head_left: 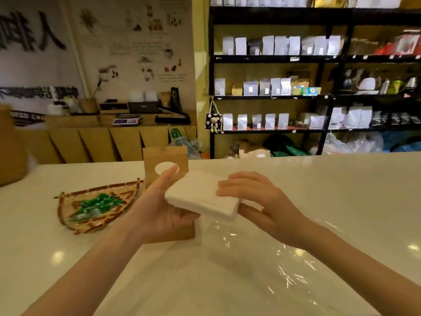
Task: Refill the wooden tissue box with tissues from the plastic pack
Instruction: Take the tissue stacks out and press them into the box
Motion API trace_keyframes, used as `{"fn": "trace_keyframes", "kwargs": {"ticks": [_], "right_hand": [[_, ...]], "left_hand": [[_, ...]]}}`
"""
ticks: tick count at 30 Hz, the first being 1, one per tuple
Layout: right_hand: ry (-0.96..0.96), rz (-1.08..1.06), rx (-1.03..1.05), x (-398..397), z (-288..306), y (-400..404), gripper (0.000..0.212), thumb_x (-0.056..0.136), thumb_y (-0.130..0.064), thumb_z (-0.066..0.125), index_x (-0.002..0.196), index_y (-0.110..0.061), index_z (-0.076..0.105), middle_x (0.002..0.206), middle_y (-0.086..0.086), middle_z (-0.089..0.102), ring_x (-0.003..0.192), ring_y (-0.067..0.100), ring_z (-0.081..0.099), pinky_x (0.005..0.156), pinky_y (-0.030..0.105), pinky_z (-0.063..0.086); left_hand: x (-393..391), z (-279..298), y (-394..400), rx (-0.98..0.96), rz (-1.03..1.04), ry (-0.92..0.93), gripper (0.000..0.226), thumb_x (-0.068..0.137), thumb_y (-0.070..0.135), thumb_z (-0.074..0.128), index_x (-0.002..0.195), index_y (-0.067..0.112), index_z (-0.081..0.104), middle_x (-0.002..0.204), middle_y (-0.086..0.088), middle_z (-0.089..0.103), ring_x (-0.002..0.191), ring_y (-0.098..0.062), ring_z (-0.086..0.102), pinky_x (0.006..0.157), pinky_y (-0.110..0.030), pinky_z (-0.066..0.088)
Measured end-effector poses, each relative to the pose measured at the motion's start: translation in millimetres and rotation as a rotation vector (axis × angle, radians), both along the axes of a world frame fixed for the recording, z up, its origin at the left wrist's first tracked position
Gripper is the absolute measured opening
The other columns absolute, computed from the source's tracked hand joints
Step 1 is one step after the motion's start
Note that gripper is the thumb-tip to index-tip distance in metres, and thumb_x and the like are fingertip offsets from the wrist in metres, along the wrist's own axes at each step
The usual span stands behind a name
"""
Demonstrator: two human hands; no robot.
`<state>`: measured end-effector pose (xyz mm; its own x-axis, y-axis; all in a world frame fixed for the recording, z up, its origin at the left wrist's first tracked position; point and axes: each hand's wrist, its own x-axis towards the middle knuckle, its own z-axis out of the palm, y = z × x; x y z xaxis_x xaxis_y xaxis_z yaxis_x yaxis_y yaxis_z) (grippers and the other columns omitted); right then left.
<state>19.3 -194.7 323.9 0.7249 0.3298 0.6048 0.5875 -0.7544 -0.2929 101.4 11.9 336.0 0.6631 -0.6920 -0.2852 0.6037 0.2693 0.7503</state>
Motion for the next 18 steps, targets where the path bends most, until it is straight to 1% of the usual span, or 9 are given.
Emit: {"fn": "trace_keyframes", "kwargs": {"ticks": [1, 4, 7, 8, 10, 12, 13, 15, 18], "right_hand": [[0.008, 0.006, -0.021, 8, -2, 3, 0.037, 0.087, -0.035, 0.044, 0.123, -0.041, 0.048, 0.128, -0.026, 0.045, 0.124, -0.015, 0.027, 0.105, 0.012, 0.025], [0.05, 0.01, 0.058, 30, -9, 13, 0.042, 0.089, -0.031, 0.051, 0.127, -0.047, 0.042, 0.136, -0.028, 0.033, 0.125, -0.019, 0.02, 0.105, 0.004, 0.019], [0.253, -0.075, 0.454, 53, -14, 25, 0.056, 0.087, -0.019, 0.062, 0.135, -0.033, 0.036, 0.134, -0.018, 0.042, 0.113, -0.014, 0.041, 0.094, 0.006, 0.035], [0.391, -0.113, 0.608, 60, -12, 29, 0.051, 0.087, -0.018, 0.061, 0.133, -0.025, 0.041, 0.129, -0.009, 0.05, 0.105, -0.008, 0.051, 0.087, 0.007, 0.043], [0.81, -0.076, 0.978, 79, -6, 33, 0.035, 0.091, -0.018, 0.054, 0.124, -0.006, 0.052, 0.108, 0.008, 0.067, 0.088, 0.008, 0.065, 0.074, 0.018, 0.056], [1.165, 0.074, 1.259, 91, 0, 39, 0.035, 0.095, -0.027, 0.045, 0.107, 0.003, 0.058, 0.097, 0.018, 0.072, 0.088, 0.028, 0.07, 0.075, 0.033, 0.059], [1.253, 0.136, 1.296, 96, 1, 42, 0.041, 0.095, -0.033, 0.041, 0.103, 0.003, 0.058, 0.102, 0.021, 0.071, 0.094, 0.032, 0.069, 0.078, 0.037, 0.058], [1.292, 0.21, 1.29, 106, 2, 47, 0.047, 0.094, -0.042, 0.038, 0.101, 0.0, 0.058, 0.111, 0.02, 0.067, 0.104, 0.032, 0.065, 0.082, 0.039, 0.056], [1.189, 0.194, 1.213, 121, 5, 54, 0.033, 0.093, -0.037, 0.044, 0.099, -0.009, 0.06, 0.103, 0.011, 0.068, 0.095, 0.024, 0.066, 0.08, 0.035, 0.055]], "left_hand": [[3, 2, 7, 0.049, 0.024, -0.015, 0.04, 0.078, 0.043, 0.054, 0.107, 0.014, 0.053, 0.08, -0.015, 0.075, 0.072, -0.027, 0.072, 0.063, -0.044, 0.058], [11, 2, 23, 0.154, 0.083, -0.087, 0.046, 0.068, 0.017, 0.061, 0.112, 0.009, 0.05, 0.074, -0.016, 0.074, 0.067, -0.026, 0.073, 0.048, -0.037, 0.059], [20, -1, 37, 0.147, 0.168, -0.111, 0.037, 0.069, 0.012, 0.059, 0.105, 0.007, 0.053, 0.073, -0.015, 0.075, 0.065, -0.024, 0.073, 0.047, -0.035, 0.059], [24, -2, 42, 0.143, 0.196, -0.11, 0.035, 0.07, 0.012, 0.059, 0.104, 0.008, 0.053, 0.073, -0.015, 0.075, 0.066, -0.025, 0.073, 0.048, -0.036, 0.059], [32, -2, 50, 0.122, 0.219, -0.11, 0.038, 0.066, 0.01, 0.064, 0.103, 0.008, 0.053, 0.074, -0.017, 0.075, 0.068, -0.028, 0.073, 0.049, -0.04, 0.059], [39, -3, 55, 0.101, 0.231, -0.093, 0.046, 0.06, 0.009, 0.072, 0.101, 0.007, 0.053, 0.078, -0.02, 0.075, 0.071, -0.033, 0.072, 0.049, -0.044, 0.059], [42, -3, 56, 0.106, 0.231, -0.09, 0.04, 0.064, 0.01, 0.069, 0.101, 0.009, 0.053, 0.079, -0.02, 0.075, 0.072, -0.034, 0.072, 0.051, -0.045, 0.059], [51, -4, 57, 0.128, 0.246, -0.068, 0.021, 0.081, 0.015, 0.056, 0.101, 0.014, 0.052, 0.079, -0.019, 0.075, 0.075, -0.034, 0.072, 0.058, -0.047, 0.059], [61, -8, 58, 0.166, 0.268, -0.035, 0.013, 0.09, 0.023, 0.05, 0.101, 0.017, 0.052, 0.085, -0.016, 0.076, 0.084, -0.033, 0.071, 0.067, -0.05, 0.058]]}}
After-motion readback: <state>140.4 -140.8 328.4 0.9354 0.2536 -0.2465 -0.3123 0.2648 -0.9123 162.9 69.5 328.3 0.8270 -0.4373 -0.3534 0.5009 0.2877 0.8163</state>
